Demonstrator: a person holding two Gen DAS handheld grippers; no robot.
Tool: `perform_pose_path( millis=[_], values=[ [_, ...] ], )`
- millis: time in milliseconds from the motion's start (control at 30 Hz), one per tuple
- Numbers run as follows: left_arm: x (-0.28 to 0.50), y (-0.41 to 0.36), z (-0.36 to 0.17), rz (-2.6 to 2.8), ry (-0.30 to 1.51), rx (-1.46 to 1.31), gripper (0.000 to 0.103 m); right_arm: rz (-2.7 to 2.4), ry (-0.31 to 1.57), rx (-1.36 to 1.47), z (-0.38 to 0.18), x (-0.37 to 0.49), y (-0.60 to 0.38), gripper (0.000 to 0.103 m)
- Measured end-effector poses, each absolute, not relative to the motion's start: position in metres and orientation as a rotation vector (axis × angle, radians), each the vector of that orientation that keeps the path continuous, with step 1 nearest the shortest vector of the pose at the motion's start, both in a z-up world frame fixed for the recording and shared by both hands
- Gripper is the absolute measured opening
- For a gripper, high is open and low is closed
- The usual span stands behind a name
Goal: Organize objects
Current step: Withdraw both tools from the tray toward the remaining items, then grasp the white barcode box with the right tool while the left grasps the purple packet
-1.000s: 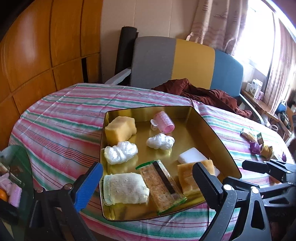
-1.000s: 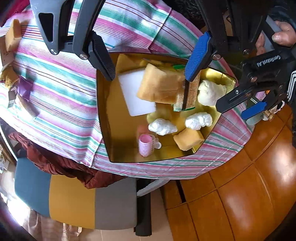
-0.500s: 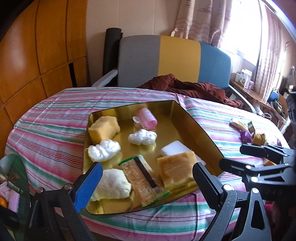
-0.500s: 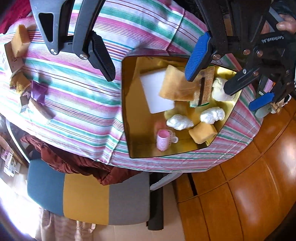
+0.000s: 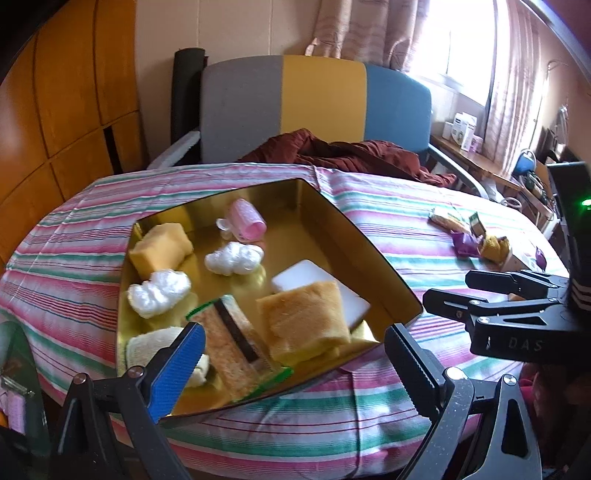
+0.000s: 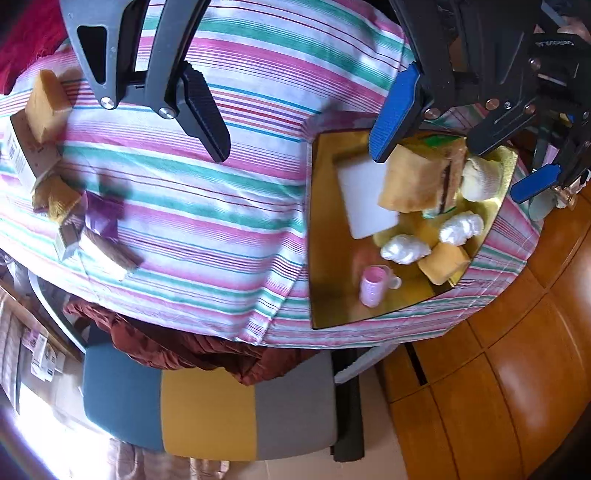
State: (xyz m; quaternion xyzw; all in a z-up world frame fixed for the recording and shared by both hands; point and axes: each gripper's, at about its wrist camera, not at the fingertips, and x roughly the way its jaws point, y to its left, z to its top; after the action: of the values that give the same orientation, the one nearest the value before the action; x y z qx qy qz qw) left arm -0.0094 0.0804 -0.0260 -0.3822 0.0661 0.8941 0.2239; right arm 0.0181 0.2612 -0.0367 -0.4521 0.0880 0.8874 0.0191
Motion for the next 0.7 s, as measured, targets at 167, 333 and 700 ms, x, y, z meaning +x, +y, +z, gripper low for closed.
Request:
perform_pose_path(
  millis=[167, 333, 700],
  values=[
    [-0.008, 0.093, -0.029, 2.431, 0.203, -1.063, 0.098, 2.679, 0.318, -1.417, -0.048, 0.026, 0.290, 0.079],
    [-0.006, 0.105, -0.031, 2.396, 0.224, -1.066, 0.098, 2.589, 0.381, -1.415, -0.056, 0.037, 0.327, 0.079],
    [-0.002, 0.147, -0.030, 2.296, 0.285, -1.033, 0.098, 2.390, 0.455, -1.331, -0.044, 0.067, 0.432, 0.079]
  ],
)
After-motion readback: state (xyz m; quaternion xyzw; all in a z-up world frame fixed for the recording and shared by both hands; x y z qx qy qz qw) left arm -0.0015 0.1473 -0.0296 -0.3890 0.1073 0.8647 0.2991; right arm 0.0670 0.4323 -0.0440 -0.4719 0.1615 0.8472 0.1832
